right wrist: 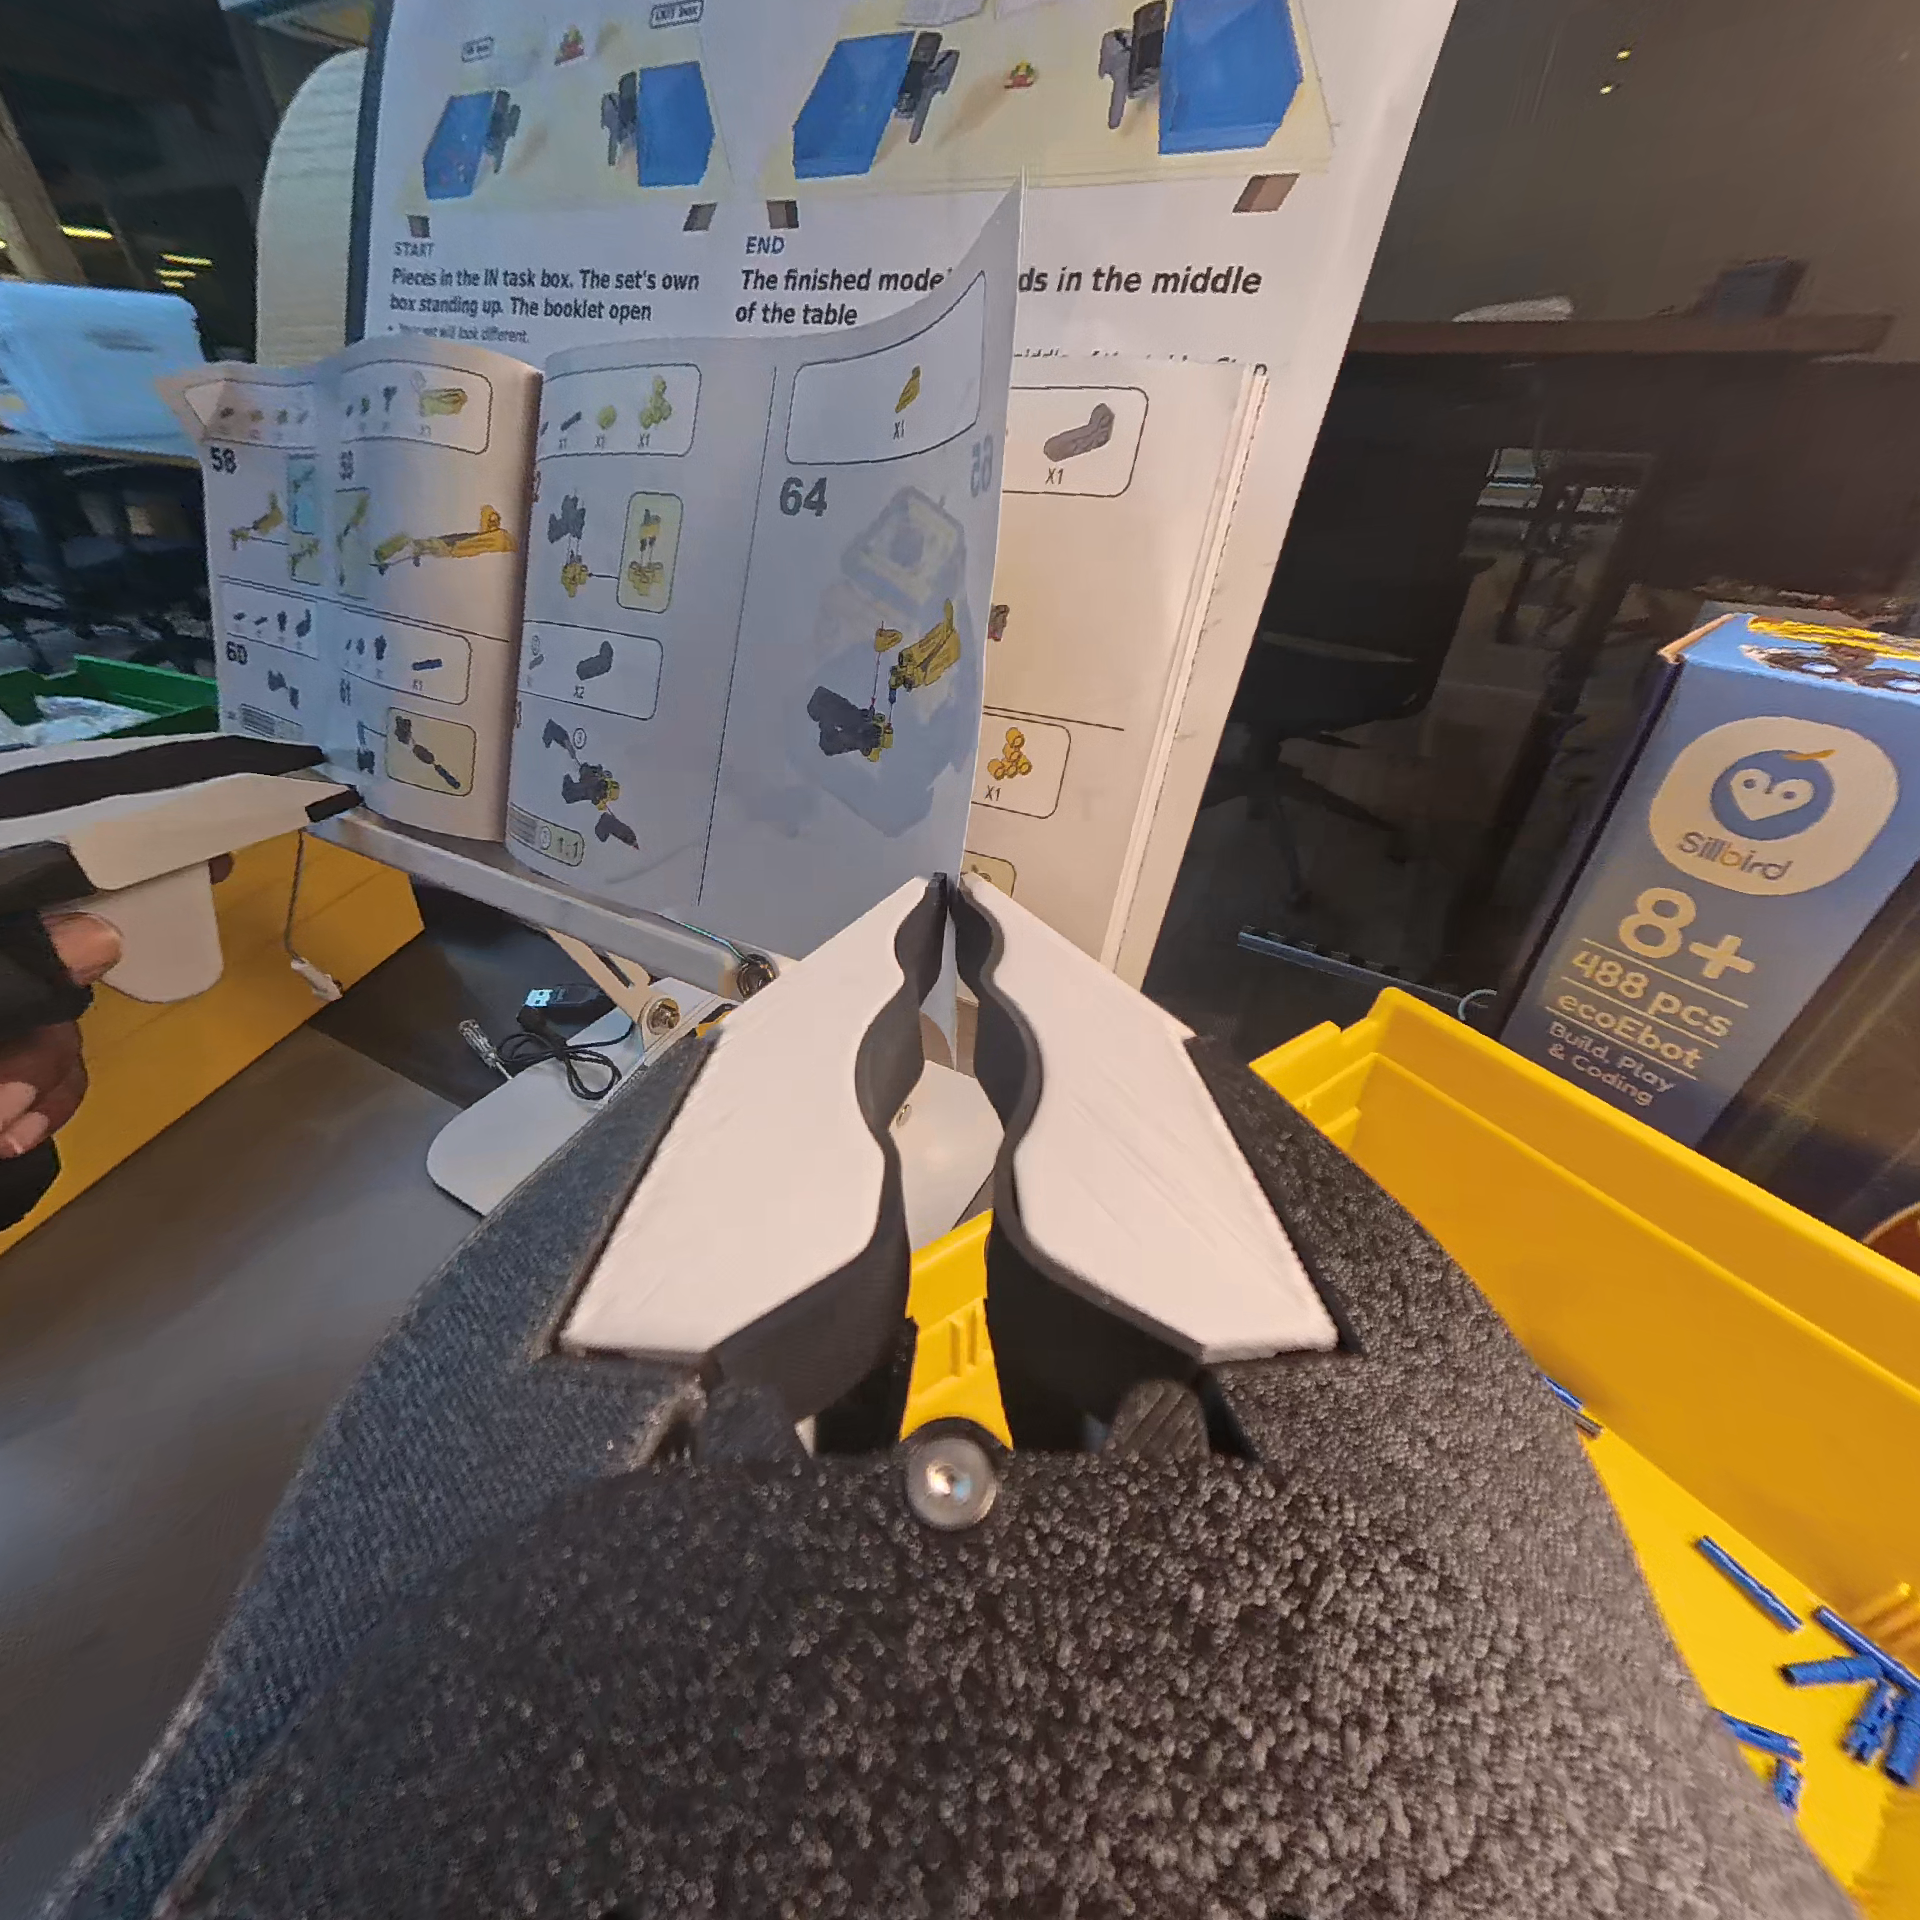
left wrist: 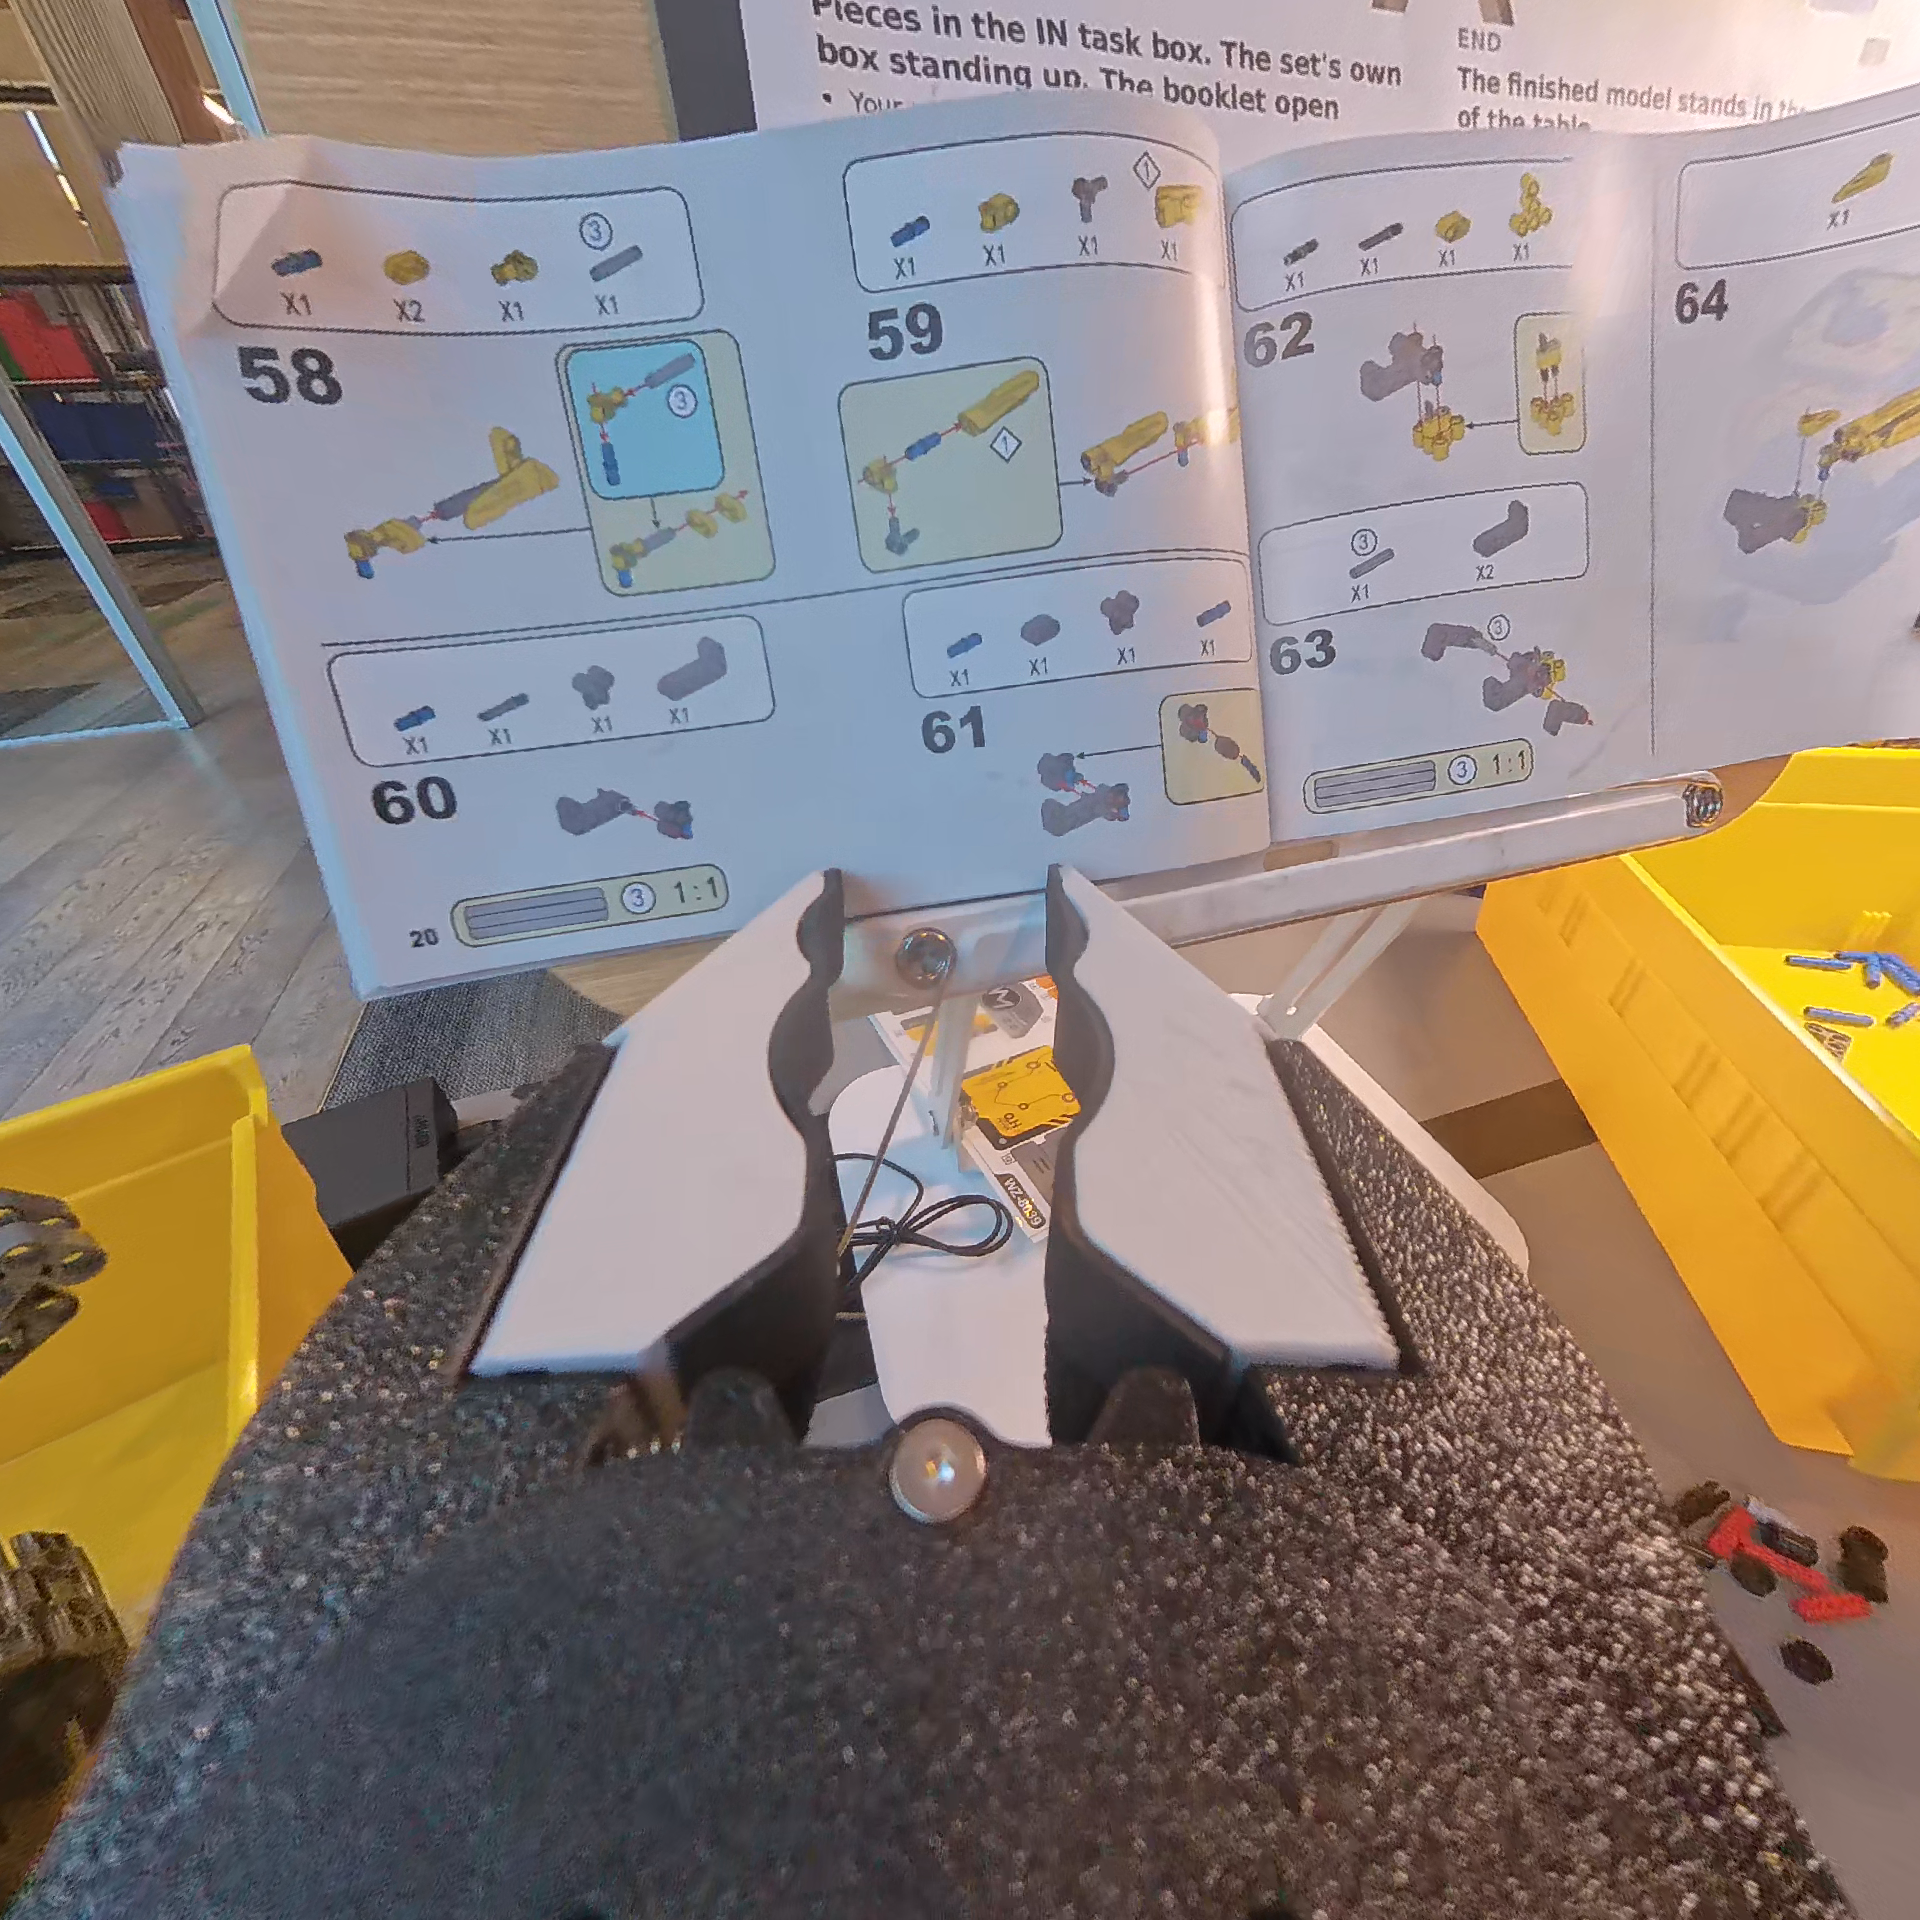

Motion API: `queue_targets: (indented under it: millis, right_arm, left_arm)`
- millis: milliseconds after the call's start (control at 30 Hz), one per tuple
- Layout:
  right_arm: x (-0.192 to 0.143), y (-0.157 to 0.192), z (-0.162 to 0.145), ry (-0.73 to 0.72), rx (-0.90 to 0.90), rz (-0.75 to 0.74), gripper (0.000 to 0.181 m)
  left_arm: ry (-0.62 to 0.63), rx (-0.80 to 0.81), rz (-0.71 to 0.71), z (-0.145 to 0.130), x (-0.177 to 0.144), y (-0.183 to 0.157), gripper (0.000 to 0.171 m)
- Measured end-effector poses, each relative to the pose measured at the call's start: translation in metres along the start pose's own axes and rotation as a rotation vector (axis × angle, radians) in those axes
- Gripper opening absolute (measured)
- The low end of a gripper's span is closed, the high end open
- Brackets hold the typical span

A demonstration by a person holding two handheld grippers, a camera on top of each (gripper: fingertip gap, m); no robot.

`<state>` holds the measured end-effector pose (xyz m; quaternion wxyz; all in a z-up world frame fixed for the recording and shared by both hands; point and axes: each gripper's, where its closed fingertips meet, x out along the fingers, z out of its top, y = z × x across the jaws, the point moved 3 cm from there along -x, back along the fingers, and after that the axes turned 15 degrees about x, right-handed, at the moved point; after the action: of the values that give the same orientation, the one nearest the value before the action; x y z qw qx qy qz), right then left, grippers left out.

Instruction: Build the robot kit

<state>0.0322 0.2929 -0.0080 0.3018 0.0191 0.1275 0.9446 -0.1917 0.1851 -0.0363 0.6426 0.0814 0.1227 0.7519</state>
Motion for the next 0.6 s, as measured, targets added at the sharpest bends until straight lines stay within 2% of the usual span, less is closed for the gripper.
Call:
queue_targets:
  millis: [600]
  right_arm:
    - [0.0005, -0.0016, 0.0026, -0.036, 0.006, 0.002, 0.000]
  left_arm:
    - [-0.003, -0.016, -0.001, -0.0019, -0.0017, 0.0021, 0.040]
